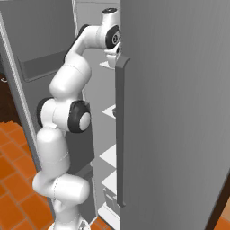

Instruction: Take the meat container that has the chicken drumstick and place it on the second highest rack of the freezer. Then take the vegetable container that has the garlic and sweet potato and place it on the highest rack of the freezer.

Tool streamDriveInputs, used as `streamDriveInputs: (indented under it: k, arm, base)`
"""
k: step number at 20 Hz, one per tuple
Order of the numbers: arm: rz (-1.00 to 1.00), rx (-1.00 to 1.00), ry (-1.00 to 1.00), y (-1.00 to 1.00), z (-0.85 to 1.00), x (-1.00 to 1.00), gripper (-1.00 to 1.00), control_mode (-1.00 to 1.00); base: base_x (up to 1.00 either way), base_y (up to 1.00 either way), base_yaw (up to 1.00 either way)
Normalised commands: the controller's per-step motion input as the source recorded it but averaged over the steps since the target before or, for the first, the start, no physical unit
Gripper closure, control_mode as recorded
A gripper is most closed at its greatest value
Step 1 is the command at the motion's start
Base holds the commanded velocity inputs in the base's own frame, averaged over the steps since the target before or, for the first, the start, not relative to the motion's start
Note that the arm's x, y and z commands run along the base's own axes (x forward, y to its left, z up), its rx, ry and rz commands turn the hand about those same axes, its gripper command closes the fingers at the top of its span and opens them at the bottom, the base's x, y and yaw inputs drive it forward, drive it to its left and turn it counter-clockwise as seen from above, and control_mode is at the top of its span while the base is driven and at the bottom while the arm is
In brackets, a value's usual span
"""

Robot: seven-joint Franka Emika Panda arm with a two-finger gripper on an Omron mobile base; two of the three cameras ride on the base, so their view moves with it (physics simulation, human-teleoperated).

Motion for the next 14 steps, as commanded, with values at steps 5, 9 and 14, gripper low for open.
streamDriveInputs:
  k: [5,9,14]
  arm:
    - [0.01,0.00,0.01,0.00,-0.04,0.08,-1.00,-1.00]
    - [0.00,0.00,-0.04,0.00,-0.05,0.01,-1.00,-1.00]
    - [0.01,-0.04,-0.22,0.00,-0.15,-0.07,-1.00,-1.00]
  base:
    - [0.00,0.00,0.00]
    - [0.00,0.00,0.00]
    - [0.00,0.00,0.00]
